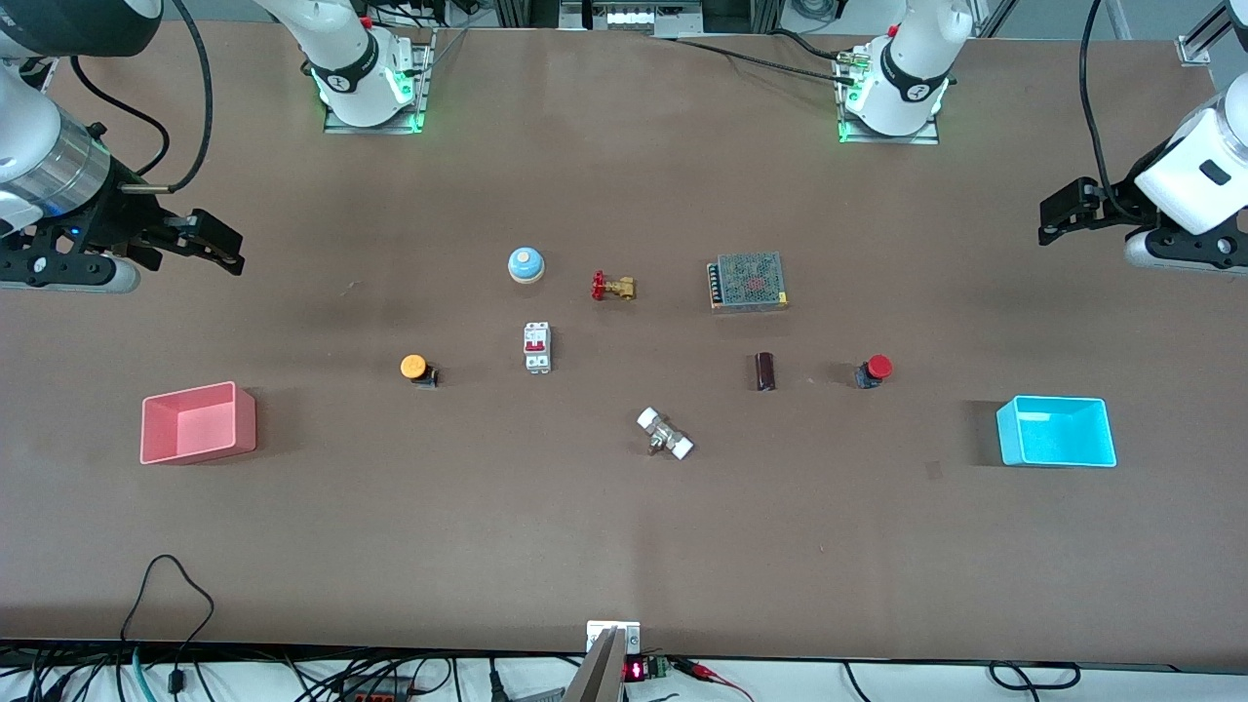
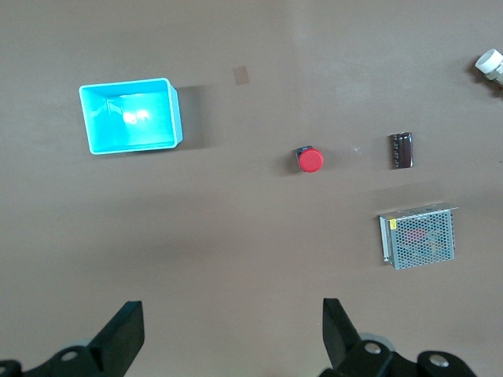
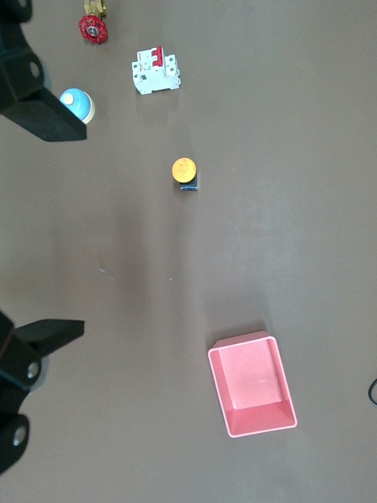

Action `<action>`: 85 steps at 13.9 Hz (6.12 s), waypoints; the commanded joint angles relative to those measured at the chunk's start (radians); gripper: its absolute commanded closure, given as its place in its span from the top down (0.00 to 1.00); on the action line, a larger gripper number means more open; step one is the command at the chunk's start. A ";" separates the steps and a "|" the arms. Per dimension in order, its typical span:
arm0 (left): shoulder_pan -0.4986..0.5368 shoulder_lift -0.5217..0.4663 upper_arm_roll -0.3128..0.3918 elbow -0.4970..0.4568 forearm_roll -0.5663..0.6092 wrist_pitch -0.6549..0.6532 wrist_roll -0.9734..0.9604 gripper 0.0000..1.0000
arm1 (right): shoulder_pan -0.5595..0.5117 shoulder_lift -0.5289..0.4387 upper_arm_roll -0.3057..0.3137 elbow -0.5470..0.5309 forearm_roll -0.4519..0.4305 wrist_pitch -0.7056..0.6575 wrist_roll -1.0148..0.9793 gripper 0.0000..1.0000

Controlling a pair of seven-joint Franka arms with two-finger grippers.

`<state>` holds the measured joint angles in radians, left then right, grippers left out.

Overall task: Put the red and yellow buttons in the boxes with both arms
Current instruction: 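Reach the right gripper to the yellow button while the left gripper reaches the red button, then lower and close the right gripper on the yellow button while the left grasps red, then carry the yellow button to the pink box while the left gripper carries red to cyan, then open the right gripper over the pink box while the left gripper releases into cyan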

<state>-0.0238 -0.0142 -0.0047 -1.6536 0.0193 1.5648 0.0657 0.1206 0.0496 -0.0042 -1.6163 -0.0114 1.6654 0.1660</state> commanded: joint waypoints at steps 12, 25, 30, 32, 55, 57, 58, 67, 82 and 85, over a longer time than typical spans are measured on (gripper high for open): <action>-0.019 0.069 -0.011 0.014 -0.018 -0.052 0.009 1.00 | 0.039 0.131 0.079 -0.119 0.004 0.200 0.059 1.00; -0.080 0.421 -0.015 -0.105 -0.048 0.447 -0.190 1.00 | 0.094 0.314 0.085 -0.375 -0.001 0.747 0.142 1.00; -0.119 0.425 -0.014 -0.329 -0.045 0.789 -0.230 1.00 | 0.099 0.354 0.085 -0.390 -0.001 0.803 0.142 1.00; -0.122 0.439 -0.015 -0.399 -0.045 0.906 -0.239 1.00 | 0.099 0.374 0.085 -0.390 -0.010 0.824 0.142 1.00; -0.027 0.431 0.009 -0.143 -0.038 0.563 -0.100 0.25 | 0.103 0.417 0.085 -0.386 -0.030 0.861 0.049 0.23; 0.051 0.444 0.009 -0.063 -0.030 0.508 -0.069 0.25 | 0.076 0.350 0.082 -0.375 -0.028 0.790 -0.015 0.22; 0.091 0.465 0.009 -0.034 -0.019 0.500 -0.058 0.26 | 0.052 0.302 0.082 -0.354 -0.027 0.713 -0.067 0.22; 0.268 0.715 0.008 0.164 0.016 0.596 0.109 0.26 | -0.301 0.183 0.076 -0.198 -0.007 0.465 -0.591 0.22; 0.283 0.781 0.008 0.147 0.010 0.630 0.120 1.00 | -0.430 0.489 0.075 -0.116 0.096 0.732 -0.764 0.23; 0.282 0.770 0.006 0.150 0.013 0.618 0.118 1.00 | -0.429 0.516 0.073 -0.116 0.123 0.744 -0.763 0.23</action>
<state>0.2505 0.7598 0.0112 -1.5253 0.0188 2.2076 0.1674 -0.2948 0.5447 0.0561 -1.7545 0.0853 2.3990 -0.5833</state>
